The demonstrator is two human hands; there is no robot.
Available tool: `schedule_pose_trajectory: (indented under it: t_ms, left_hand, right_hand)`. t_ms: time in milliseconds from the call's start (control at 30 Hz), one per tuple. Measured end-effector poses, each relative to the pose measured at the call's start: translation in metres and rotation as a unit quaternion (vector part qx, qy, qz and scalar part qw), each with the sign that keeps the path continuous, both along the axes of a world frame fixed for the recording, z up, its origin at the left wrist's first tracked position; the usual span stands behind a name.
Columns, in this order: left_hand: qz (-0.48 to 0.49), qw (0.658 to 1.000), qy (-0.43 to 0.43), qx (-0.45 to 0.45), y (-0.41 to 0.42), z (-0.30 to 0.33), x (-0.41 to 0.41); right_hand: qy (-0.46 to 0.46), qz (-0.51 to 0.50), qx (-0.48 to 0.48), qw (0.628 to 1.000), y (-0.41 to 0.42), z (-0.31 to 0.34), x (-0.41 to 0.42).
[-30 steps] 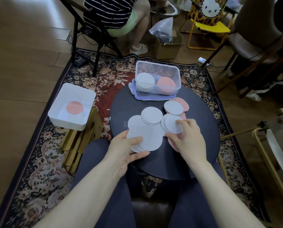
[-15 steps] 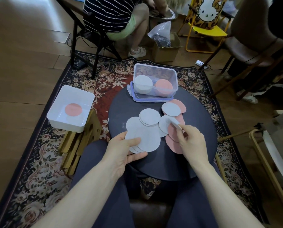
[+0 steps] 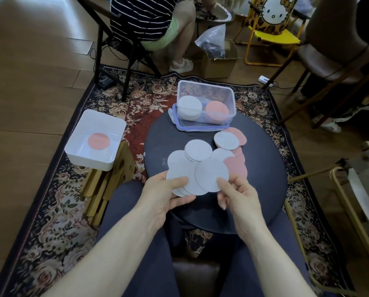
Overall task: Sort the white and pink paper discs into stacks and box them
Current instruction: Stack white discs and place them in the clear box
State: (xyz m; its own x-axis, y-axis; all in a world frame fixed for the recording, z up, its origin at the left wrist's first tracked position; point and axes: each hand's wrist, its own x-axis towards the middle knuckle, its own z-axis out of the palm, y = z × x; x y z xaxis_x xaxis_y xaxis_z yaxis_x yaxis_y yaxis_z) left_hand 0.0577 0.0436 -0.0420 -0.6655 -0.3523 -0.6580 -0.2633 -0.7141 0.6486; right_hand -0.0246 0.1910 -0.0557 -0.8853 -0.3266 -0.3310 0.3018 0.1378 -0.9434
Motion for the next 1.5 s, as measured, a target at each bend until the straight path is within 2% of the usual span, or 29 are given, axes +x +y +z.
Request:
schedule_pose_trajectory:
  t_ms: [267,467,567,633,700,733,800,1067,1167,1200,1267,1300,1333,1433,1500]
  left_hand:
    - [-0.036,0.998,0.017,-0.053,0.003,0.001,0.0]
    - [-0.092,0.988,0.068,-0.103,0.008,0.005,-0.001]
    - [-0.118,0.974,0.083,-0.173,0.013,0.005,-0.002]
    - [-0.15,0.937,0.062,-0.309,0.013,0.0,-0.001]
    - [-0.202,0.872,0.043,-0.444,0.015,-0.004,0.0]
    - [-0.221,0.846,0.046,-0.483,0.016,-0.006,0.001]
    - [-0.244,0.815,0.065,-0.521,0.019,-0.012,0.002]
    - [-0.256,0.786,0.124,-0.548,0.027,-0.028,-0.001]
    - [-0.252,0.784,0.106,-0.557,0.025,-0.027,0.001]
    - [-0.243,0.756,0.087,-0.602,0.023,-0.027,0.001]
    - [-0.233,0.654,0.047,-0.718,0.017,-0.027,0.002]
    - [-0.233,0.629,0.036,-0.741,0.015,-0.027,0.003]
    - [-0.238,0.623,0.033,-0.744,0.014,-0.028,0.003]
    - [-0.251,0.66,0.054,-0.707,0.016,-0.027,0.002]
    - [-0.256,0.663,0.072,-0.7,0.018,-0.031,0.003]
  right_hand:
    - [0.014,0.054,0.054,0.997,0.003,-0.002,0.008]
    - [0.0,0.114,0.01,0.993,0.01,0.001,0.005]
    - [0.051,0.104,0.046,0.992,0.012,0.002,0.004]
    - [0.104,0.098,0.061,0.988,0.011,0.003,0.004]
    - [0.16,0.112,0.083,0.977,0.011,0.001,0.005]
    - [0.191,0.128,0.108,0.967,0.011,-0.001,0.006]
    - [0.233,0.16,0.153,0.947,0.012,-0.005,0.007]
    - [0.215,0.148,0.135,0.956,0.014,-0.011,0.012]
    - [0.218,0.137,0.131,0.957,0.014,-0.011,0.012]
    - [0.219,0.133,0.134,0.957,0.015,-0.011,0.011]
    - [0.222,0.125,0.141,0.957,0.016,-0.011,0.01]
    - [0.222,0.123,0.143,0.957,0.016,-0.011,0.009]
    - [0.219,0.12,0.143,0.958,0.016,-0.011,0.009]
    - [0.222,0.111,0.137,0.959,0.017,-0.009,0.01]
    - [0.227,0.119,0.138,0.957,0.016,-0.01,0.012]
